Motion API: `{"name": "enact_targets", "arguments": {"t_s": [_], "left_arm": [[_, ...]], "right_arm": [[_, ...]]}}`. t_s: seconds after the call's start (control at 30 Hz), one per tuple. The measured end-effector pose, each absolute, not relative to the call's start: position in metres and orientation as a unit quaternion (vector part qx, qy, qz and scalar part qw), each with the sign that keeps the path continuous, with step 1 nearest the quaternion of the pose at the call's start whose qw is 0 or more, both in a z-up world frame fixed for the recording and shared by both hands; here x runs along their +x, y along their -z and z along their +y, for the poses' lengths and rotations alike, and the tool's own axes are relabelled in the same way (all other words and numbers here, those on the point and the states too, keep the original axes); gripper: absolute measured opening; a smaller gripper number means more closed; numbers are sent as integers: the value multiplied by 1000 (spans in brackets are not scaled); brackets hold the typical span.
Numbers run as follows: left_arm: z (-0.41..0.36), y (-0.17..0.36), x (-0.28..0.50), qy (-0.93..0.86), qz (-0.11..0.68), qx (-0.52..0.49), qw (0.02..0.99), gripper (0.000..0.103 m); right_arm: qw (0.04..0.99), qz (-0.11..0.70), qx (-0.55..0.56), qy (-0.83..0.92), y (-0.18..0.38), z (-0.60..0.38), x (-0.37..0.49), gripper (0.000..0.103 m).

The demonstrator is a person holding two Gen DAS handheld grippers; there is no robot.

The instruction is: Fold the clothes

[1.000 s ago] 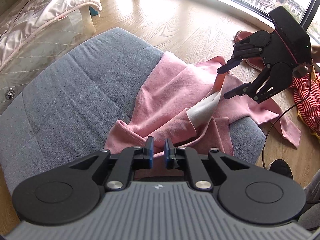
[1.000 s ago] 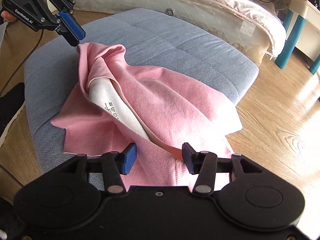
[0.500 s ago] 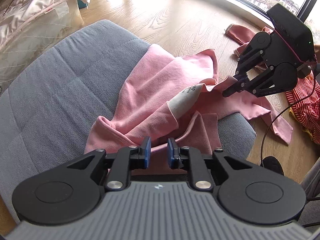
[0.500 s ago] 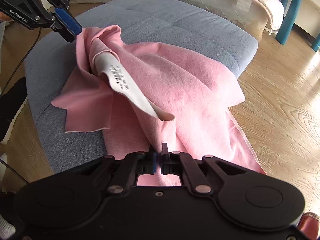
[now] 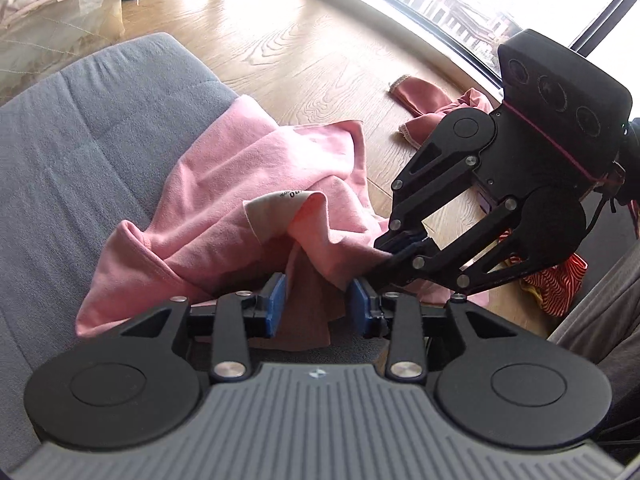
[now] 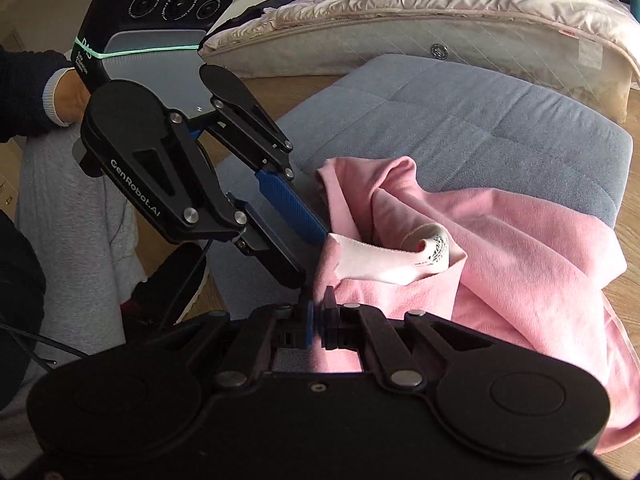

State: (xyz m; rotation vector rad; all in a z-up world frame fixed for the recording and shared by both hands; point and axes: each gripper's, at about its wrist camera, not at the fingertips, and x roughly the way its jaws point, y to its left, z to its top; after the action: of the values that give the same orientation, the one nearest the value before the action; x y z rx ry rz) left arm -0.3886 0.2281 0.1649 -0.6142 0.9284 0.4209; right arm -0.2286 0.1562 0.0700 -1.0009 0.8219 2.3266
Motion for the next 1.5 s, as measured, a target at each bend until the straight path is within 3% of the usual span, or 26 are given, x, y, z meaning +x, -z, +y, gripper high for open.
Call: {"name": "enact_targets", "arguments": {"t_s": [0.17,0.43,0.67,0.73,0.83,0.9,1.07,1.13,1.3,1.5], "left_arm": [[238,-180,-417,-246,421,-294,822,44],[252,-203,-450,-292,382,-309,820,45],[251,-188,-446,-273,419,-274,822,46],[252,-183,-447,-266,422,-275,822,46],[254,-169,-444,-244,427,-308,814,46],[253,-155,-438,-224,433,-341,804,46],[246,-137,-418,-204,439,-378,789,47],[242,-132,-410,-198,441,-384,786,54],[235,-121,-389,-187,455,-376,786,55],[234,-107,-369,-195,470,-376,775,55]], "right_arm": [[227,266,-368,-861,-74,168,-240,4],[170,303,-344,-873,-66,179,-268,4],[151,258,-378,-876,-65,185,-293,2],[156,237,-391,-876,-68,183,-292,5],[169,213,-409,-871,-78,184,-276,18],[186,199,-422,-865,-80,184,-266,35],[226,194,-431,-852,-81,188,-247,36],[230,196,-430,-851,-80,189,-244,37],[226,197,-436,-848,-75,185,-238,49],[227,209,-430,-848,-73,179,-226,49]]}}
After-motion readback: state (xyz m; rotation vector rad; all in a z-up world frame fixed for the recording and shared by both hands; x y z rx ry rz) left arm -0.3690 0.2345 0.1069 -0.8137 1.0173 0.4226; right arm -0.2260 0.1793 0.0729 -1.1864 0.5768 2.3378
